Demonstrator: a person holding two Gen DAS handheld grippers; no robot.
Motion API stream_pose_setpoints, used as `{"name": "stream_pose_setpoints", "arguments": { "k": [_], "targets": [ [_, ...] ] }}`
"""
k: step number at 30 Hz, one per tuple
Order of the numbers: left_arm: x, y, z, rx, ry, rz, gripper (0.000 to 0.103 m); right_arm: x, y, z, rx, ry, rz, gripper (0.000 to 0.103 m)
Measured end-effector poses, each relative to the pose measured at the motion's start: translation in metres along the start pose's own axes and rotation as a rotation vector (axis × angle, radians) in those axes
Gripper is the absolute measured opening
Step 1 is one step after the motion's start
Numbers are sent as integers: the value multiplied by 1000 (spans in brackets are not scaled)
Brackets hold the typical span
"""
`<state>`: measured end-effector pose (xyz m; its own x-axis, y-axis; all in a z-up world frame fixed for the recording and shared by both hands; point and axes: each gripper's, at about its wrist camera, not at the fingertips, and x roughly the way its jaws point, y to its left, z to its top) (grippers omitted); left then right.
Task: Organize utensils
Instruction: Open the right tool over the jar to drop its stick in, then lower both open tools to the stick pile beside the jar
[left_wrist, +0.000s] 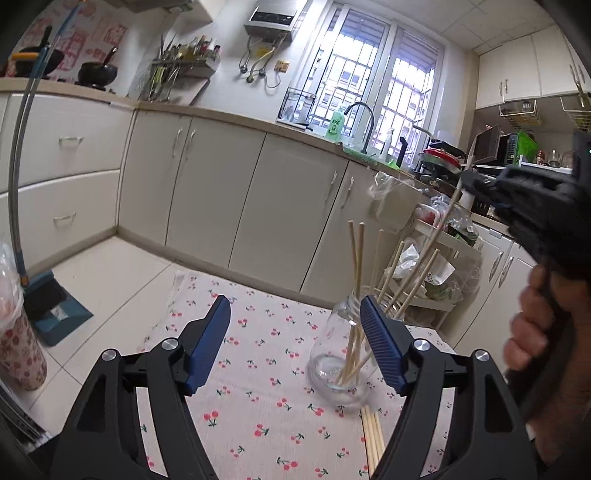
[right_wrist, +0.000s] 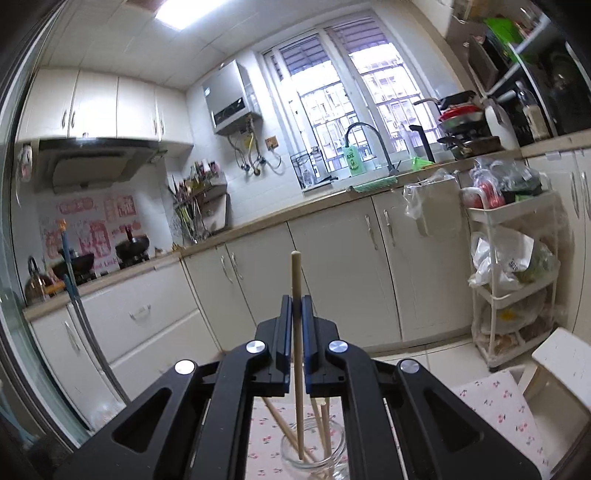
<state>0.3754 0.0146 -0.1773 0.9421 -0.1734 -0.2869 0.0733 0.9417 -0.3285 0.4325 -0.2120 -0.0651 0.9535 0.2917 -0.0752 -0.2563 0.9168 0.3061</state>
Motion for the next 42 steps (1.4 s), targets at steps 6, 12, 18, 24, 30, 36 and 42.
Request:
{"name": "stream_pose_setpoints", "arguments": {
  "k": [6,12,18,24,30,36,42],
  "targets": [
    [6,6,-5,-14,31,2,71,22,-1,-22,-35,80,-14,6],
    [9,8,-10,-22,56,8,71,29,3,-39,-82,141,-14,6],
    [8,4,-11,-6,75,14,74,16,2,-36,-90,142,-1,28],
    [4,-3,-12,31,110,39,81,-52,-3,-6,-59,12,-37,33],
    [15,-13,-26,91,261,38,88,-73,-28,-92,-9,381,-113,34],
    [45,-43,-54,206,452,9,89,-89,-51,-158,94,589,-193,34],
    [72,-68,-82,318,571,58,89,-95,-53,-157,99,561,-202,40]
  ]
}}
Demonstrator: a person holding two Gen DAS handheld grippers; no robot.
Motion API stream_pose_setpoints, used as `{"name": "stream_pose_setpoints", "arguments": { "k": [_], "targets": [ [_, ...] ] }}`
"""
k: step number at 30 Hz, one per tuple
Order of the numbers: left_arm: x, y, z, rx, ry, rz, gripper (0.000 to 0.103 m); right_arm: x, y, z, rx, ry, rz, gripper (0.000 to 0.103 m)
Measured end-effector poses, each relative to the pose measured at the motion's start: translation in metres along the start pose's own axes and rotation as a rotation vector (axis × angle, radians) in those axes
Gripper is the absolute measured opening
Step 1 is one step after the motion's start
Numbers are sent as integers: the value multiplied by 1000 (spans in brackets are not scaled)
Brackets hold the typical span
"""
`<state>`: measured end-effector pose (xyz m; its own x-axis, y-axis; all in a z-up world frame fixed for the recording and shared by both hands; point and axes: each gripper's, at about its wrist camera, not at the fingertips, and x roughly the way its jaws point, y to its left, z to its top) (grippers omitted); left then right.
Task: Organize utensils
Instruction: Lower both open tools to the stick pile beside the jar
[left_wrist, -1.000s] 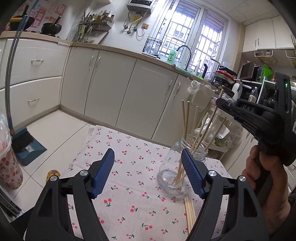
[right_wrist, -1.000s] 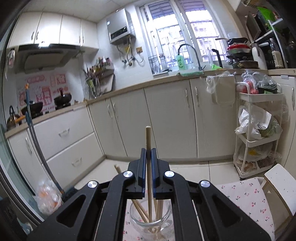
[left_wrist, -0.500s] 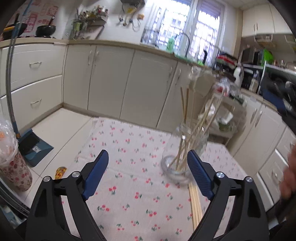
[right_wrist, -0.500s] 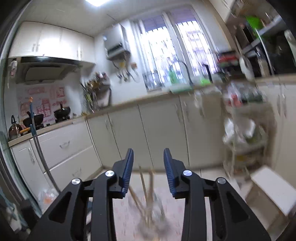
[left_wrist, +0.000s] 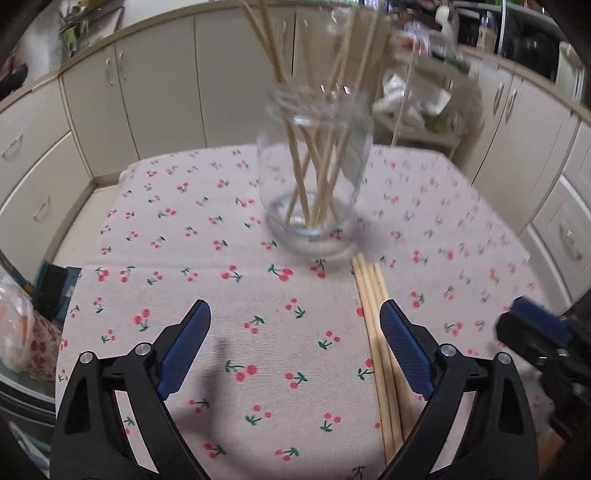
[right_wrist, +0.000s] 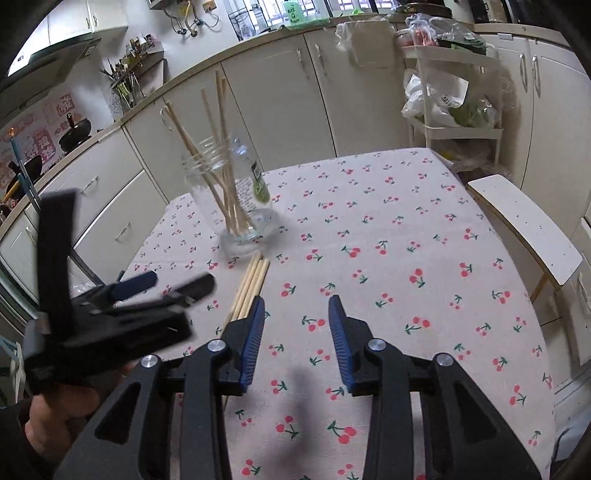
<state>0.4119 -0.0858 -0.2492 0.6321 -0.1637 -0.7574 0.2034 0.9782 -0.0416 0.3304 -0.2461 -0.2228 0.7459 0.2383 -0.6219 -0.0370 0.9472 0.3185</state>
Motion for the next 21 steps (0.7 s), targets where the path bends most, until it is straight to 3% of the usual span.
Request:
{"name": "stream_pose_setpoints", "arguments": {
  "k": [9,14,21],
  "targets": [
    [21,-9,2,9,84,44,89,3,-14,0,48,8,16,45],
    [27,-18,4,65,120,72,90,0,-15,0,55,6,22,47],
    [11,-2,-8,87,134,102,90,0,-14,1,42,16,32,48]
  ]
}}
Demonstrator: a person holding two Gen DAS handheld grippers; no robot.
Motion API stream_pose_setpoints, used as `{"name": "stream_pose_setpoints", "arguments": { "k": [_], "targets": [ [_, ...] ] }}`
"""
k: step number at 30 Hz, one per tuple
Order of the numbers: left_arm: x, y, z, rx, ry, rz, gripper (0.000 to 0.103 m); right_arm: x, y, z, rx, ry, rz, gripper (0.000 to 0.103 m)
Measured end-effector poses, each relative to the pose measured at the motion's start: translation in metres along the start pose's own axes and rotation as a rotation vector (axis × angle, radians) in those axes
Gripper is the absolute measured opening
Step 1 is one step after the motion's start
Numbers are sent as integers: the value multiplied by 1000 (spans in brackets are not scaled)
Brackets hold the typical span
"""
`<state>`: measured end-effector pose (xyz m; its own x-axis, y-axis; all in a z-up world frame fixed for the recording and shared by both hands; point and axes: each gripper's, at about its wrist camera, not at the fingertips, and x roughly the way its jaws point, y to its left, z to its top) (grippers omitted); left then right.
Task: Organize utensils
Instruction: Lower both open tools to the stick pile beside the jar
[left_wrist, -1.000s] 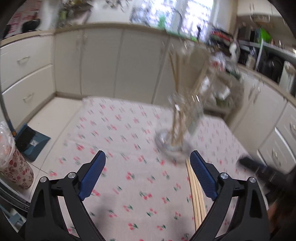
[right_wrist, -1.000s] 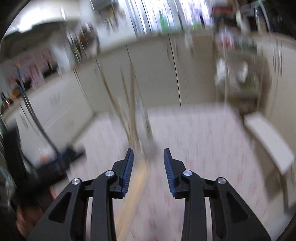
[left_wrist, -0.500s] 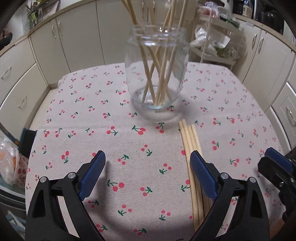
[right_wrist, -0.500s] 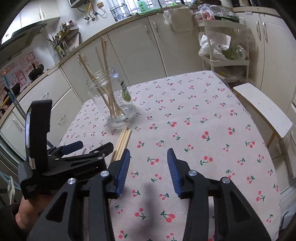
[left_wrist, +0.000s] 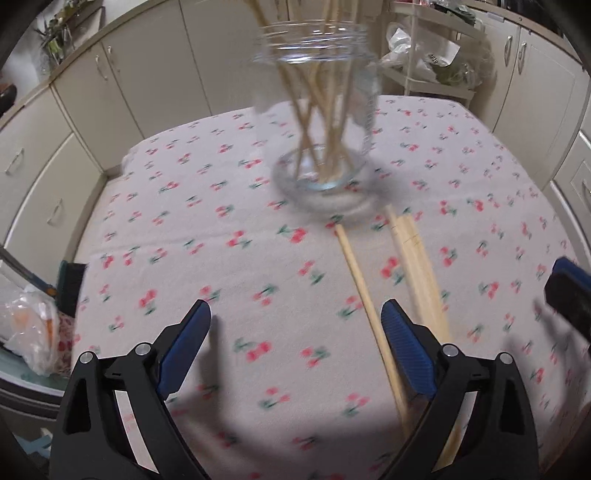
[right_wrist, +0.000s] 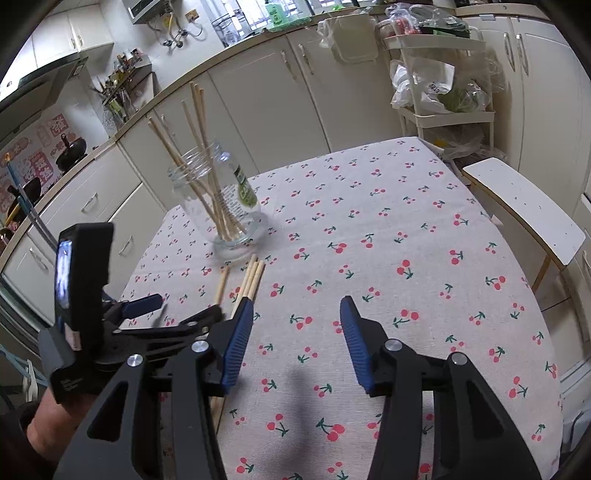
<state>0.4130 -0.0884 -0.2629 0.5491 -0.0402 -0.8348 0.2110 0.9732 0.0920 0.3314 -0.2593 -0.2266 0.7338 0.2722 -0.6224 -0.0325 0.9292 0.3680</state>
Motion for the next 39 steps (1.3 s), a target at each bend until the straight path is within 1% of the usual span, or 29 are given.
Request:
{"name": "stream_pose_setpoints", "arguments": {
  "k": [3,4,5,7,8,9,12,14,18,21,23,24,25,26,27,28,30,32,34,35,37,39],
  "targets": [
    [-4,11,-5,36,-4,20,88,4,7,-1,-42,20,2,47],
    [-4,14,-5,53,-5,15,88,7,10,-1,-54,33,5,45],
    [-5,15,-7,73,-7,1,88,11,14,-1,-70,52,8,40],
    [-6,18,-11,133,-21,-41,88,19,20,2,-84,77,11,38],
    [-6,20,-11,146,-23,-58,88,23,23,3,-93,85,8,36],
    [-7,22,-13,152,-12,-91,88,26,26,4,-103,92,3,36],
    [-8,29,-18,109,27,-178,88,40,35,6,-131,124,-9,36],
    [-11,26,-24,109,31,-189,88,49,39,4,-152,148,-24,35],
    [-18,16,-33,143,25,-172,89,61,41,-2,-182,188,-43,36],
    [-20,12,-34,176,13,-153,89,62,45,-3,-216,190,-46,35],
    [-22,8,-33,256,-3,-112,89,62,48,-2,-248,198,-59,35],
    [-24,4,-32,334,-12,-83,89,62,48,0,-266,204,-71,35],
    [-25,2,-30,387,-12,-68,89,61,47,1,-279,207,-91,35],
    [-26,2,-29,427,-8,-56,89,60,43,3,-280,212,-112,35],
    [-26,5,-26,441,-2,-50,89,60,39,4,-264,216,-108,35],
    [-25,12,-21,420,14,-51,89,60,34,6,-235,219,-95,35],
    [-20,27,-13,329,48,-98,89,60,27,11,-188,213,-66,35],
    [-12,49,-6,149,104,-180,89,60,28,14,-172,207,-32,35],
    [-4,63,-5,-11,147,-246,89,63,34,15,-175,215,-18,35],
    [-6,67,-6,-48,119,-256,89,66,38,14,-190,218,-20,35],
    [-5,65,-5,-67,118,-254,89,71,42,13,-200,226,-21,35],
    [-4,62,-5,-78,104,-240,89,73,44,12,-222,228,-40,35]
  ]
}}
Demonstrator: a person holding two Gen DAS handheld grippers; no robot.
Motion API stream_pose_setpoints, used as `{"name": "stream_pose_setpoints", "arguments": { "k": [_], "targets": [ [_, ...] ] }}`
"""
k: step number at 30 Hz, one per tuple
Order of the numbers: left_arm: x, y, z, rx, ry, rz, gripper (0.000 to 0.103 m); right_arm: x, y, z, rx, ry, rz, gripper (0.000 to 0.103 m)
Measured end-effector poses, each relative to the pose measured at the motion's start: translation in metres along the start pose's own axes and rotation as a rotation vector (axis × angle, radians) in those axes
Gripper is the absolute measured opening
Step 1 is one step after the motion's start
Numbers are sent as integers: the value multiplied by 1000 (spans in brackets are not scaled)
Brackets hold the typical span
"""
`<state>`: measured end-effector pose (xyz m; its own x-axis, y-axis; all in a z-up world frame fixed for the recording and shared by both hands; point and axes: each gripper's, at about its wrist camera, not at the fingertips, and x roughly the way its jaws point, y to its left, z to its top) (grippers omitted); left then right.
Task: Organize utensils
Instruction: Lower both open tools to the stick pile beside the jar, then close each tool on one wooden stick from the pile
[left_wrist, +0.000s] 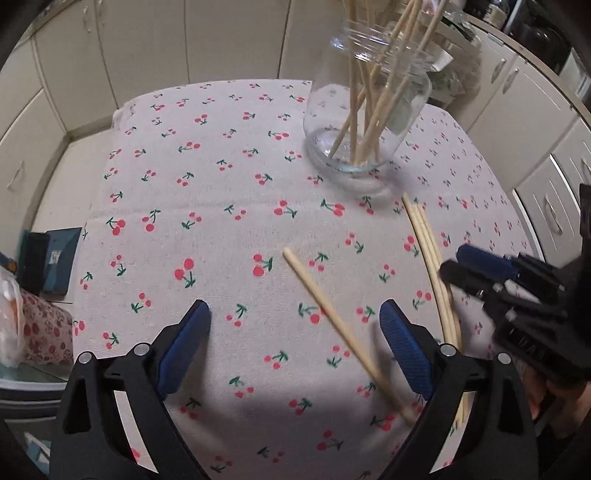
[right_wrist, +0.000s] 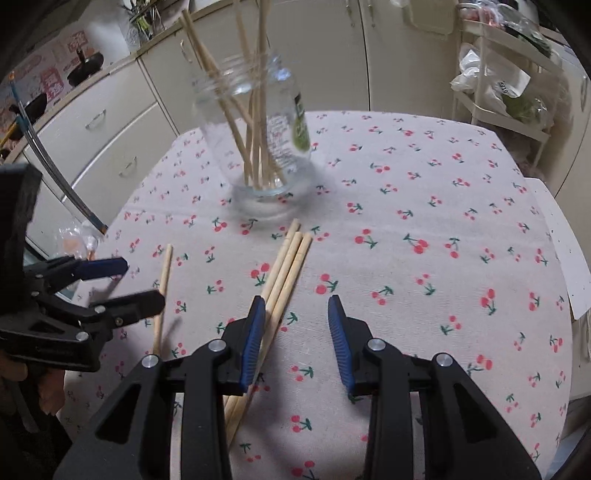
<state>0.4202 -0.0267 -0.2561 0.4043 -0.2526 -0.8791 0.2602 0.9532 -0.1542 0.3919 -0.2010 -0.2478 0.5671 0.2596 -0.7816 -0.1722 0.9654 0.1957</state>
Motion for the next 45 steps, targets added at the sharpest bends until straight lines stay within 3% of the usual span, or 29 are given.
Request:
{"name": "stream_pose_setpoints", "arguments": {
  "k": [7,11,14,17,19,24,31,34,35,36,37,38,39,45],
  "targets": [
    [6,-26,2,38,-24,-21,88,-4,-12,-2,-43,34,-65,35],
    [12,-42,6,105,-55,-37,75,-5,-21,0,-27,39,-59,35],
    [14,-56,12,206,-73,-108,59,-6,-24,0,-11,30,-32,35],
    [16,-67,11,353,-70,-144,53,-4,-19,0,-39,27,-23,35],
    [16,-67,12,413,-55,-120,52,-3,-16,1,-55,33,-15,35],
    [12,-40,25,253,-16,-83,52,0,-21,7,-15,41,-3,35],
    [12,-52,21,208,-23,13,59,3,-17,12,8,32,-57,35],
    [12,-57,17,170,-50,55,59,3,-16,9,16,3,-100,28],
    [11,-55,17,161,-55,63,57,3,-16,7,11,-3,-109,22],
    [17,-60,18,152,-59,76,45,2,-17,5,6,-9,-110,15],
    [18,-61,17,148,-64,89,40,1,-19,4,4,-9,-106,12],
    [18,-63,16,148,-79,103,22,0,-21,3,0,-7,-99,10],
    [18,-64,16,144,-81,94,14,-1,-22,3,-2,-3,-92,10],
    [21,-67,22,130,-54,103,13,4,-24,12,-27,35,-79,10]
  ]
}}
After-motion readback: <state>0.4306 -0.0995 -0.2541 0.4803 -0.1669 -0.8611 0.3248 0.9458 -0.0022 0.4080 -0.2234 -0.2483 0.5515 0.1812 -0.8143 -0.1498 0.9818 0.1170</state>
